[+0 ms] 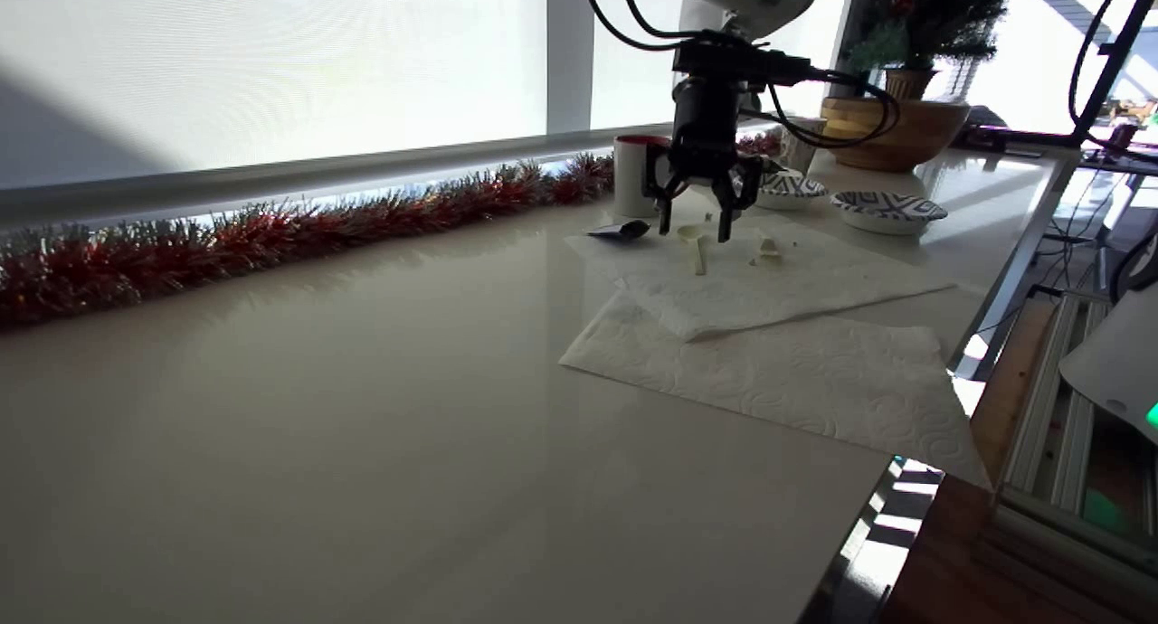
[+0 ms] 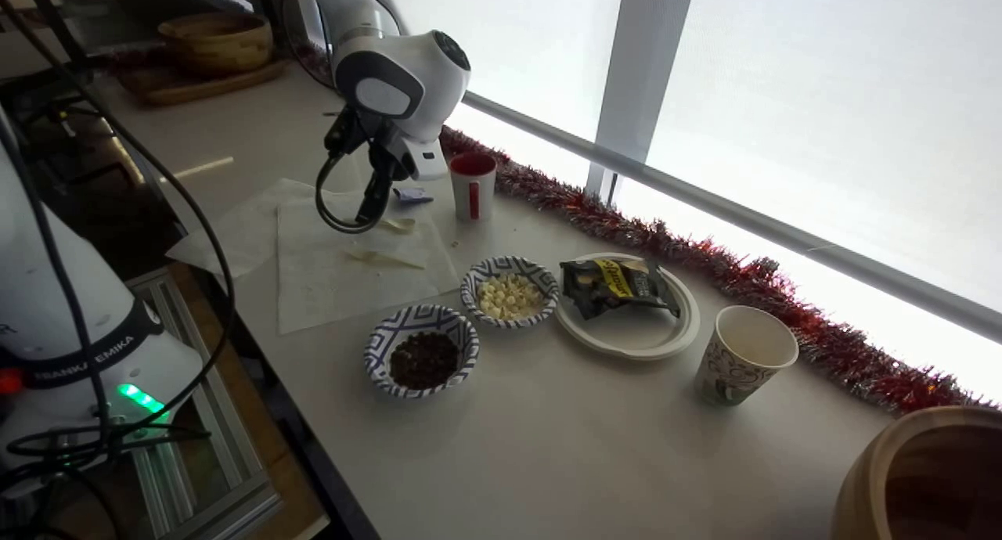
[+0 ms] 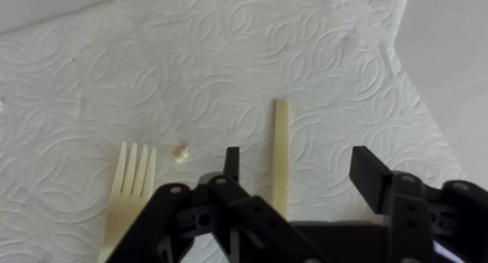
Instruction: Use the spoon to transfer some contents from the closest bowl to the right cup
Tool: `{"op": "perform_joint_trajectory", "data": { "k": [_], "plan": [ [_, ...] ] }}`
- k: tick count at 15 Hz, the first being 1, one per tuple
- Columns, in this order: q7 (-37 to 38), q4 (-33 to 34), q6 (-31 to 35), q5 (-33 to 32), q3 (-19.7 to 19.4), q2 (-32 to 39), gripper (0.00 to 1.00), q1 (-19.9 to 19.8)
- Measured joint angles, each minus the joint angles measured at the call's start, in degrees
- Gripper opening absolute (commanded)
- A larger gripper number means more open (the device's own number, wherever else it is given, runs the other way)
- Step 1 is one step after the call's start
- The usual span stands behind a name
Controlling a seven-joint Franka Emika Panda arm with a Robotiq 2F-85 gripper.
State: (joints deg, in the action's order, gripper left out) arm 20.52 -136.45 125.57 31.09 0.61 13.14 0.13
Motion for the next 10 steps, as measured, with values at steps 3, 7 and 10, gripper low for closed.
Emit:
{"op": "perform_joint_trajectory", "data": {
  "k": [3,7,10],
  "plan": [
    [-0.3,0.3,0.7,0.0,-0.1,0.6,0.53,-0.1],
    [-0.7,0.4,1.1,0.0,-0.2,0.8,0.48,-0.5],
    [-0.7,0.4,1.1,0.0,-0.2,0.8,0.4,-0.7]
  ]
}}
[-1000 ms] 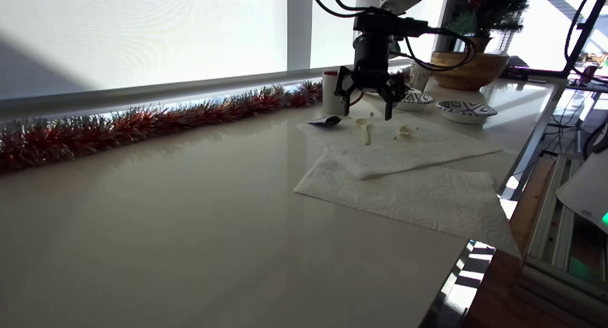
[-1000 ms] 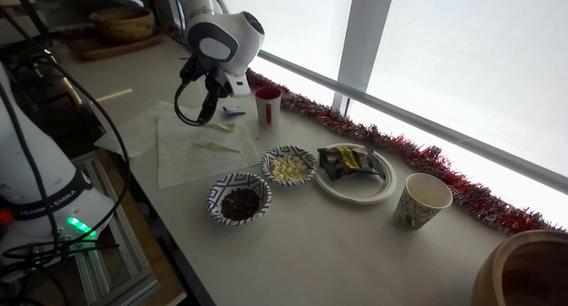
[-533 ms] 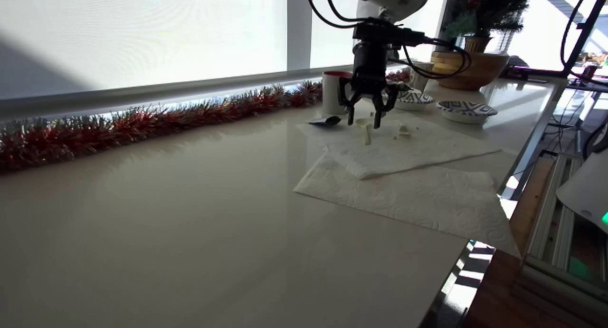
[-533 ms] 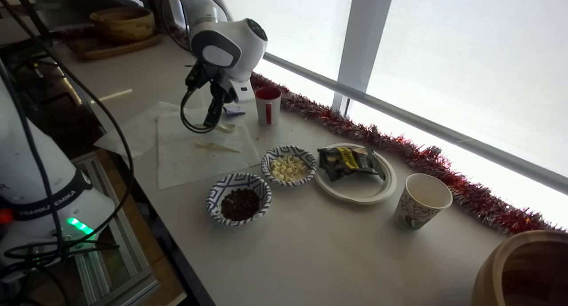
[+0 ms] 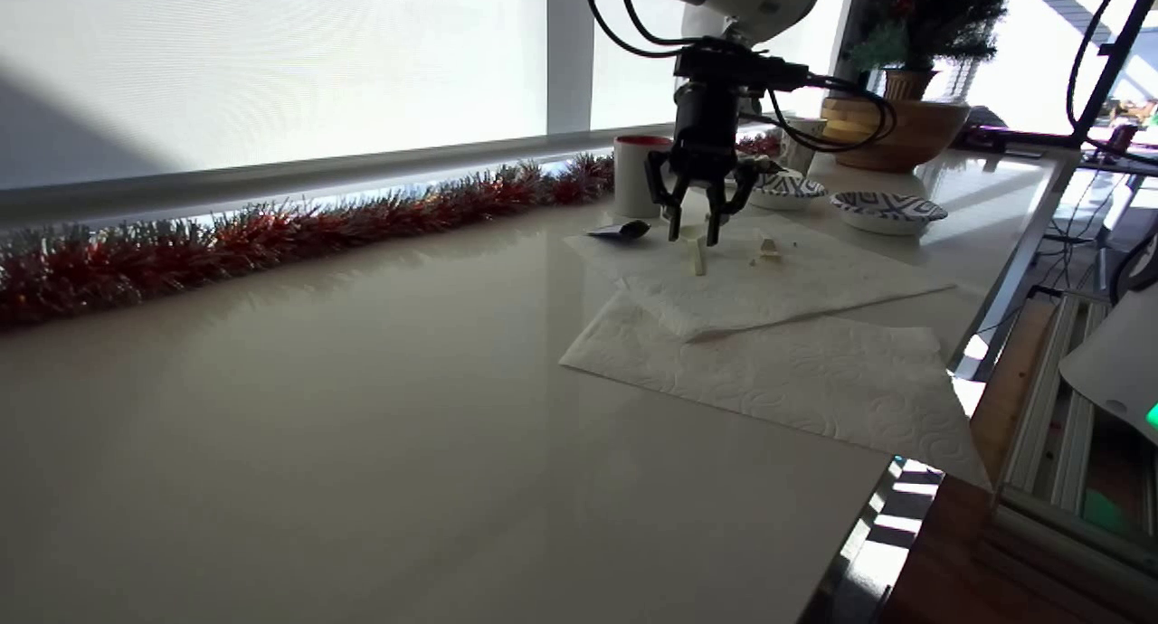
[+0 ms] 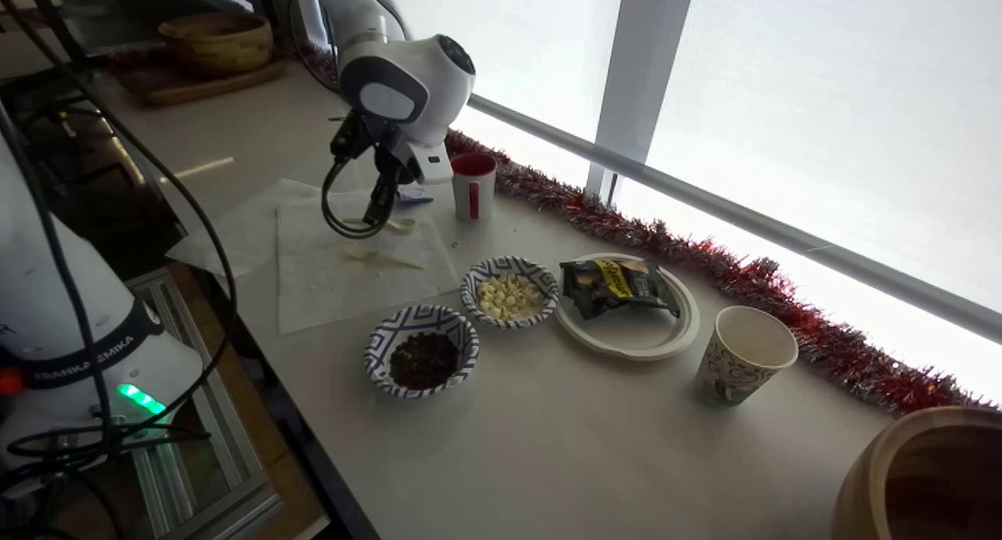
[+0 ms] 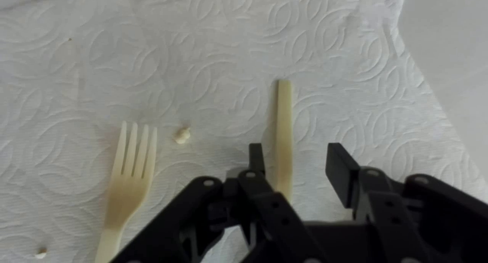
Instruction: Use the spoon to transfer some contents from the closest bowl to the right cup
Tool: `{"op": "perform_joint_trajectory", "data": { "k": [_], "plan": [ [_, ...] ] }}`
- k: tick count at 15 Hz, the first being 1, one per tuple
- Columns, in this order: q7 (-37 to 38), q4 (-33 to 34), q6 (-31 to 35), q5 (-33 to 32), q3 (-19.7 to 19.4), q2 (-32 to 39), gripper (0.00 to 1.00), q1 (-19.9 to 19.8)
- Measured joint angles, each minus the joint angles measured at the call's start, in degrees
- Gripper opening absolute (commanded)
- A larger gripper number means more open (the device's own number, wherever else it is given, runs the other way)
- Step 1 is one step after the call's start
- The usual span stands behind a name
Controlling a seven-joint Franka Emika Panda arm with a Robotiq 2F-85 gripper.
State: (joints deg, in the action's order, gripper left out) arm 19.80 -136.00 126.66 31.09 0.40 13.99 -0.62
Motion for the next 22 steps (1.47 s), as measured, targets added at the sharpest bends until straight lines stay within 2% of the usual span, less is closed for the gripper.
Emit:
{"op": "perform_joint_trajectory", "data": {
  "k": [3,4,7,8,9,10,11,12,13,15,18,22],
  "plan": [
    [0.0,0.2,0.1,0.0,-0.1,0.1,0.32,0.0],
    [0.0,0.2,0.3,0.0,-0.2,0.2,0.35,0.0],
    [0.0,0.3,0.9,0.0,-0.4,0.6,0.2,0.0],
    [0.0,0.3,1.2,0.0,-0.4,0.8,0.24,0.0],
    [0.0,0.4,1.5,0.0,-0.4,1.0,0.22,0.0],
    [0.0,0.4,1.8,-0.1,-0.4,1.2,0.17,0.0],
    [0.0,0.5,2.0,-0.1,-0.4,1.4,0.07,0.0],
    [0.0,0.5,2.3,-0.1,-0.4,1.7,0.07,0.0],
    [0.0,0.6,2.3,-0.1,-0.4,1.7,0.0,0.0],
    [0.0,0.6,2.3,-0.1,-0.4,1.7,0.04,0.0],
    [0.6,0.6,2.3,0.0,-0.4,0.9,0.04,0.2],
    [3.4,-0.1,2.3,0.0,-0.4,-3.5,0.04,0.2]
  ]
}}
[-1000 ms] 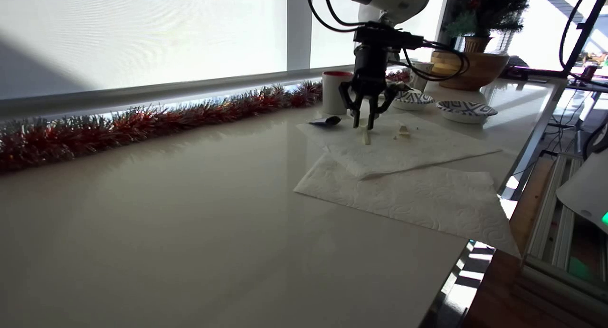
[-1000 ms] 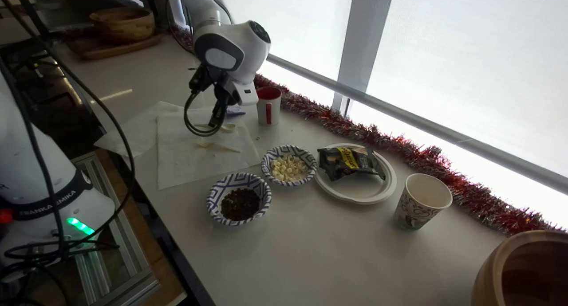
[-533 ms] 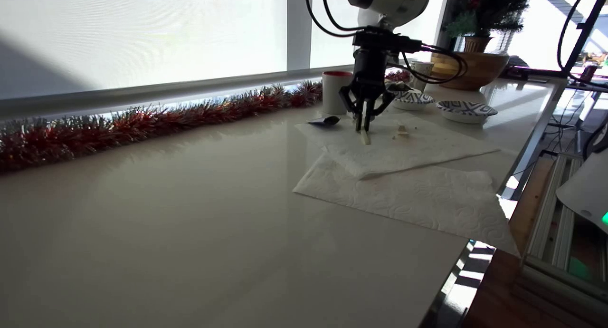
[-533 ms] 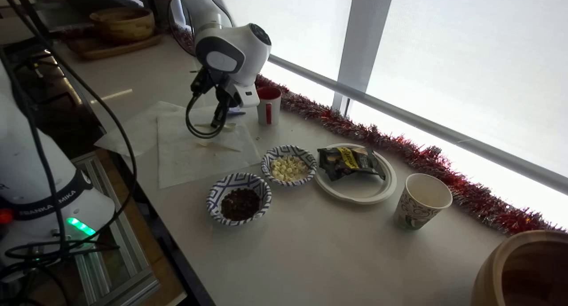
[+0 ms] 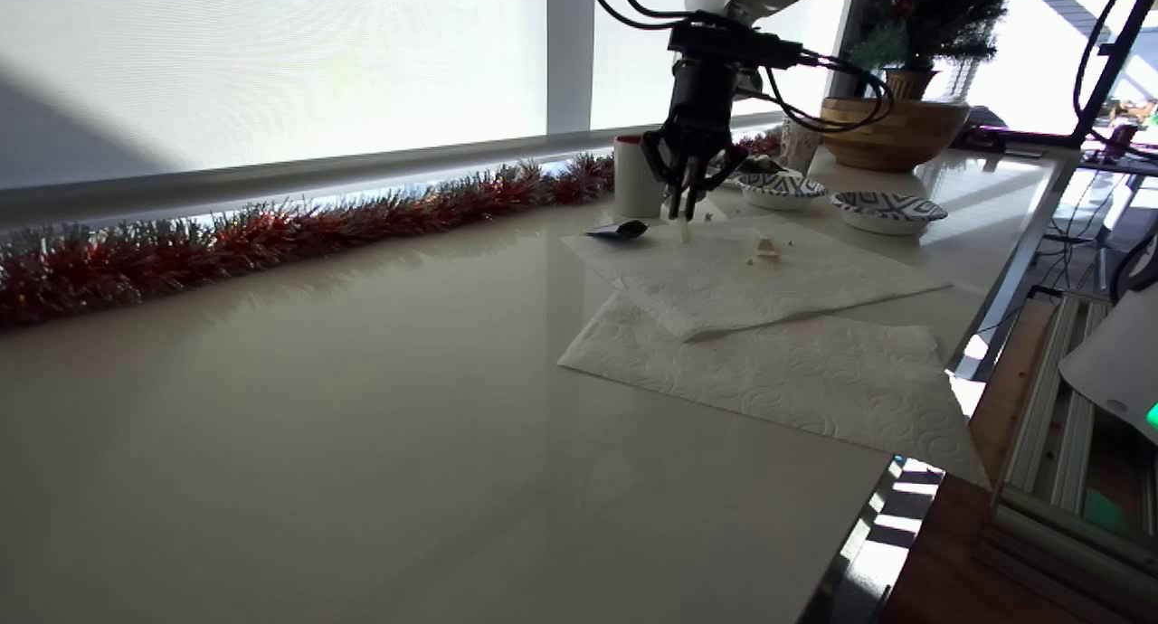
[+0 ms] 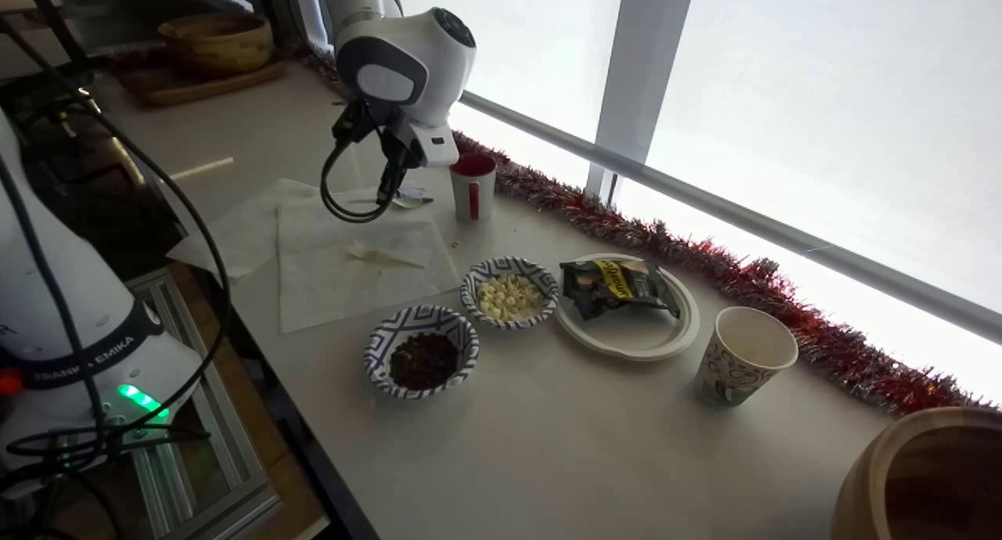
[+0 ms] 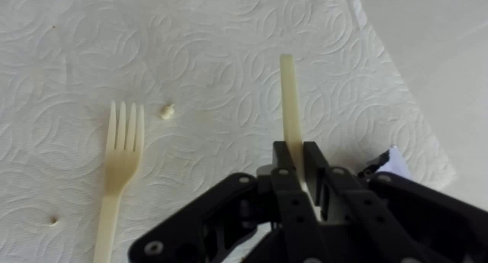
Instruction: Use the spoon to transfer some contents from the closest bowl to the right cup
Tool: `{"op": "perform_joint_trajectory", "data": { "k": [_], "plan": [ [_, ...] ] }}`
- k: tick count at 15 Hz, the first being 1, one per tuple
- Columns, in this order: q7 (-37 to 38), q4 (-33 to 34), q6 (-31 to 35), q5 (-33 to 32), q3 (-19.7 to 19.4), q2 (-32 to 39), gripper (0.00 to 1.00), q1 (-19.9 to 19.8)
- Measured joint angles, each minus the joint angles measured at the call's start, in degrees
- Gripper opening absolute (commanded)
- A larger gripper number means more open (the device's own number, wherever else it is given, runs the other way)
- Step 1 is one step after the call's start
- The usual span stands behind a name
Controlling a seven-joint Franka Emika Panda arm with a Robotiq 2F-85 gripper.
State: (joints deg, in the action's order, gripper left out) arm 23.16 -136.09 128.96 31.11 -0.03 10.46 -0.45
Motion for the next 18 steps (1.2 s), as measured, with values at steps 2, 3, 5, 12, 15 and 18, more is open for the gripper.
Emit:
{"op": "perform_joint_trajectory", "data": {
  "k": [2,3,5,12,15,18],
  "plan": [
    [2.2,-0.9,0.1,0.0,-0.2,-2.9,0.04,0.0],
    [4.0,-1.5,0.0,0.0,-0.3,-4.3,0.04,0.0],
    [8.6,-2.7,-0.5,0.0,-0.8,-6.6,0.04,-0.1],
    [22.4,-4.4,-8.7,1.6,-3.7,-11.8,0.03,-2.1],
    [23.3,-4.6,-13.9,5.6,-5.6,-12.9,0.03,-3.9],
    [22.6,-4.7,-17.5,9.0,-7.5,-13.0,0.03,-5.8]
  ]
}}
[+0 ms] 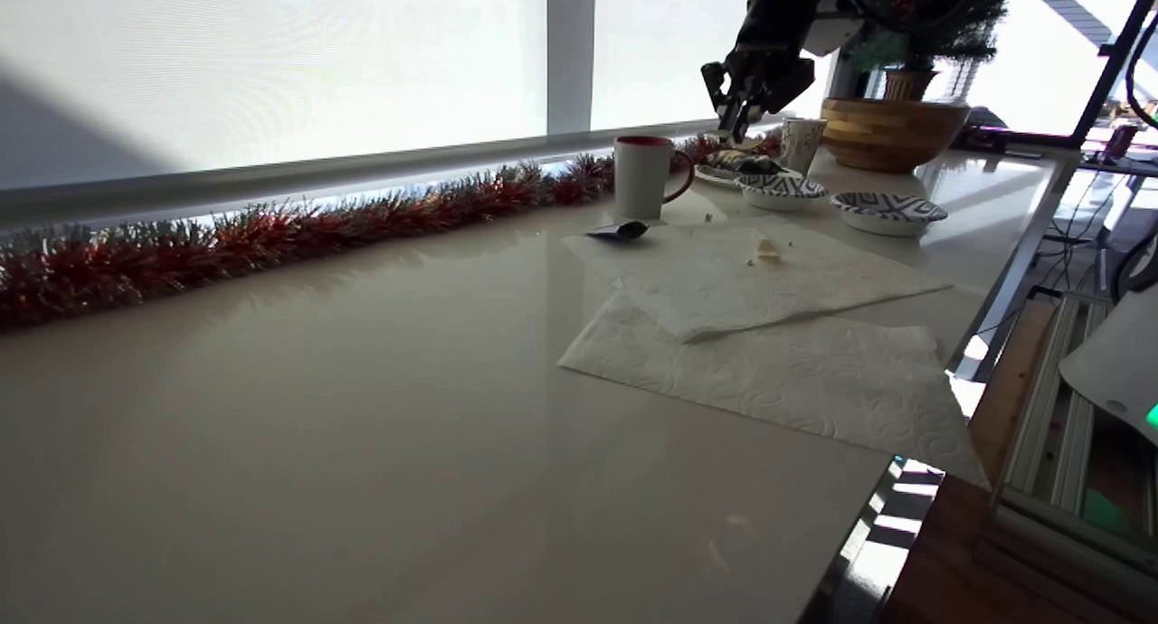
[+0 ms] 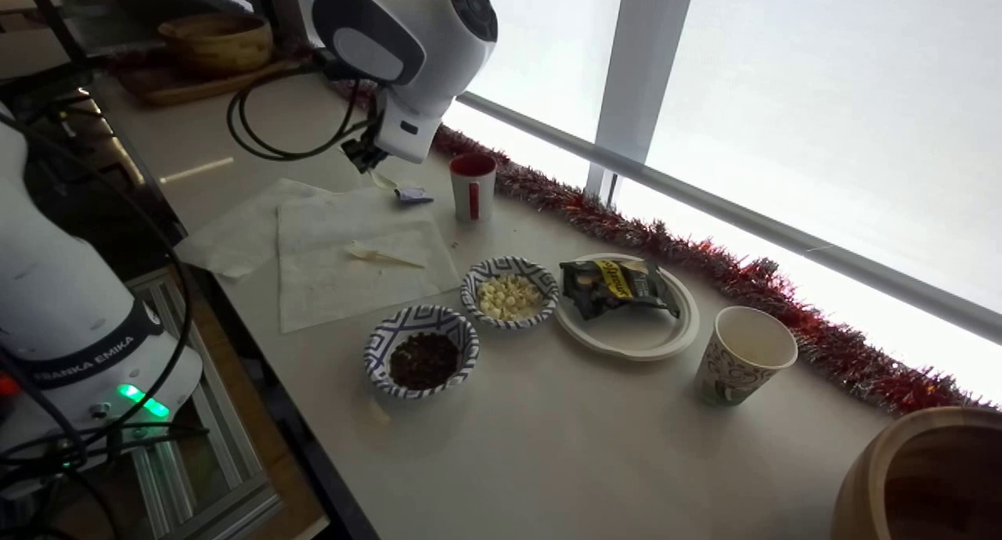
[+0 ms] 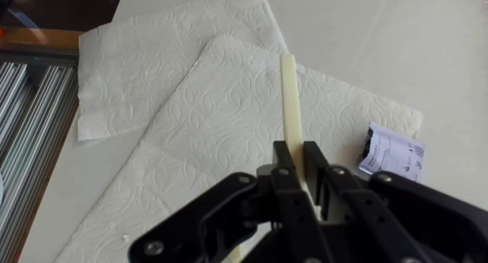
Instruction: Use the spoon to transfer some contents from the closest bowl to the right cup
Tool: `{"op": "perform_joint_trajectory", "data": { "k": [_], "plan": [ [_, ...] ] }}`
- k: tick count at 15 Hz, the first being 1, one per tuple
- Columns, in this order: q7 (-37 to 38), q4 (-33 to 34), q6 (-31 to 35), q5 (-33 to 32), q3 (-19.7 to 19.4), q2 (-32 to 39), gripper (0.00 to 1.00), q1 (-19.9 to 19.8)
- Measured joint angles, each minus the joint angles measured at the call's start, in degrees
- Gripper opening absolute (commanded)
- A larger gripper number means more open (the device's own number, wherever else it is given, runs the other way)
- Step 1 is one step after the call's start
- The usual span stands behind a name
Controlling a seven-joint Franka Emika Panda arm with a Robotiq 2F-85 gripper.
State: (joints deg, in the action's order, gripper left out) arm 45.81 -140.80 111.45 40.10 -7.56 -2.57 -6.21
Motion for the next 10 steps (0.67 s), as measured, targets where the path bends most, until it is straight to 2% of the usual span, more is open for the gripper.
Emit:
{"op": "perform_joint_trajectory", "data": {
  "k": [6,10],
  "plan": [
    [-0.7,-1.3,0.4,5.0,-0.1,0.1,0.03,-0.6],
    [-0.7,-3.4,6.3,8.1,0.6,0.9,0.03,-0.3]
  ]
}}
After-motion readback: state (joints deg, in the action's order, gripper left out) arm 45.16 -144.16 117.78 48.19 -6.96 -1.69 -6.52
